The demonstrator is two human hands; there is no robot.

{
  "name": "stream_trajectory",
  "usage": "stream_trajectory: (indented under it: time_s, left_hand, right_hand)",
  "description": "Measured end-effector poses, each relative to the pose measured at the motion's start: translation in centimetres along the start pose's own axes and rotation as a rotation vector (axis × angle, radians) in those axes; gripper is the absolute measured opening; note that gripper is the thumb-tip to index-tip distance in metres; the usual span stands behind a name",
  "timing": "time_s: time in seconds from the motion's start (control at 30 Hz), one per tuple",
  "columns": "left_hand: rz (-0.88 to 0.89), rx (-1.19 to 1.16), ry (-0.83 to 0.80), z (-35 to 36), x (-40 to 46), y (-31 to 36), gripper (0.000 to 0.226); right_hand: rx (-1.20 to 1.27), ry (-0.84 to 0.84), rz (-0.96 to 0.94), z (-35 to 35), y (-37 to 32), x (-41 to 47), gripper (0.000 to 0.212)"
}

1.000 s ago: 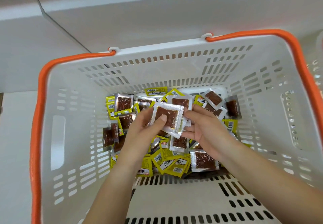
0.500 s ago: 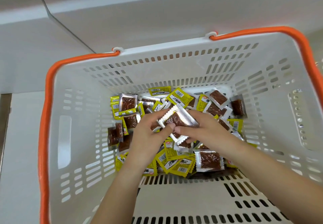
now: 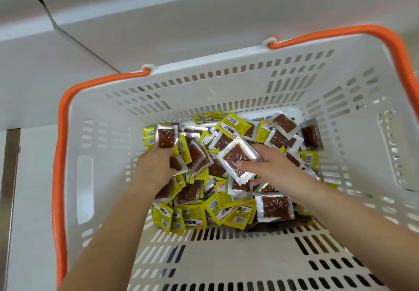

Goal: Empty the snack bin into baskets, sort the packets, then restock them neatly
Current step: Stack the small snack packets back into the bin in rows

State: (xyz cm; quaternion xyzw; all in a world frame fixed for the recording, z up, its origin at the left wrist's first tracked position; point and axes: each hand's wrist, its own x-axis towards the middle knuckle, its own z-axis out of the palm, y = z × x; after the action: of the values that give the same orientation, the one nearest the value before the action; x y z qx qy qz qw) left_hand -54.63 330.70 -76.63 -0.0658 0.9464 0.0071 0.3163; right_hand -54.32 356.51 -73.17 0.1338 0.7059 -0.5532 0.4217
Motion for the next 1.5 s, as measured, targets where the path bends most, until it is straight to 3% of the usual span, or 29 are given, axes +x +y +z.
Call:
stream_trajectory:
  time_s: [0.1,0.17,0.23,0.3,0.4,0.47,0.53,0.63,0.73,0.77,0.87,0.97,1.07,1.17,1.2,1.27,1.3,1.37,1.4,1.5]
  left_hand:
    - [-0.071,-0.393,0.166,-1.0,-1.5,0.4,0.013]
    - [-0.149,-0.842,0.238,-2.6,-3.5,2.1,0.013]
    - [-0.187,-1.398,0.020,-4.0,-5.9,4.8,0.025]
    - [-0.243,-1.579,-0.219,-3.8,-7.2,7.1,0.034]
    - [-0.292,-1.462,-0.192,-2.4,-7.7,9.7,0.021]
    - [-0.281,-1.372,-0.106,-1.9,-7.6,10.2,0.032]
    - [-0.242,-1.291,-0.122,-1.9,-7.4,10.0,0.039]
    - [-0.244,-1.187,-0.143,-2.2,-6.6,7.7,0.040]
    - [-0.345,-0.616,0.214,-1.2,-5.1,2.8,0.046]
    - [-0.361,-0.480,0.244,-0.7,-4.8,1.4,0.052]
    - [-0.383,-0.312,0.075,1.4,-4.1,0.1,0.065]
    - [-0.335,-0.101,0.142,2.5,-3.6,0.8,0.037]
    - [-0.359,-0.188,0.272,1.2,-3.6,0.7,0.025]
    - [-0.282,-0.554,0.426,-1.6,-5.2,0.9,0.020]
    - [-0.233,-0.765,0.393,-2.7,-6.1,1.6,0.016]
    - [-0.129,-1.174,0.124,-4.0,-7.5,3.3,0.011]
    - [-0.078,-1.238,-0.008,-4.1,-7.9,4.0,0.016]
    - [-0.006,-1.181,-0.070,-3.9,-8.2,5.3,0.012]
    - [0.001,-1.150,-0.028,-3.7,-8.1,5.9,0.005]
    - [0.033,-1.122,0.110,-3.5,-7.6,7.1,0.020]
  right_hand:
    - [0.012,0.022,0.001,0.1,-0.1,0.0,0.054]
    - [0.027,0.032,-0.012,0.3,-0.2,0.0,0.046]
    - [0.082,0.036,-0.032,0.6,-0.3,-0.1,0.026]
    - [0.171,0.039,-0.033,1.1,-0.3,-0.3,0.022]
    - [0.272,0.050,-0.025,1.5,-0.4,-0.7,0.049]
    - [0.255,0.037,-0.058,1.3,-0.4,-0.8,0.042]
    - [0.171,0.011,-0.102,1.0,-0.4,-0.7,0.028]
    - [0.075,-0.033,-0.140,0.9,-0.1,-0.4,0.037]
    - [0.019,-0.033,-0.105,0.9,0.6,-0.1,0.054]
    - [0.023,-0.025,-0.071,1.0,0.7,0.0,0.059]
    - [0.047,-0.027,-0.003,1.1,0.6,0.1,0.069]
    - [0.049,-0.018,0.025,1.0,0.3,0.0,0.071]
    - [0.038,-0.015,0.020,0.9,0.1,-0.3,0.073]
    - [0.033,0.012,-0.003,0.6,-0.6,-1.0,0.070]
    - [0.030,0.024,-0.005,0.5,-0.9,-1.1,0.067]
    - [0.040,0.042,-0.014,0.3,-1.2,-1.2,0.061]
    - [0.064,0.050,-0.022,0.3,-1.3,-1.3,0.061]
    - [0.129,0.045,-0.033,0.4,-1.4,-1.3,0.064]
    - [0.154,0.035,-0.036,0.4,-1.2,-1.2,0.064]
    - [0.196,-0.010,-0.079,0.6,-0.8,-1.2,0.051]
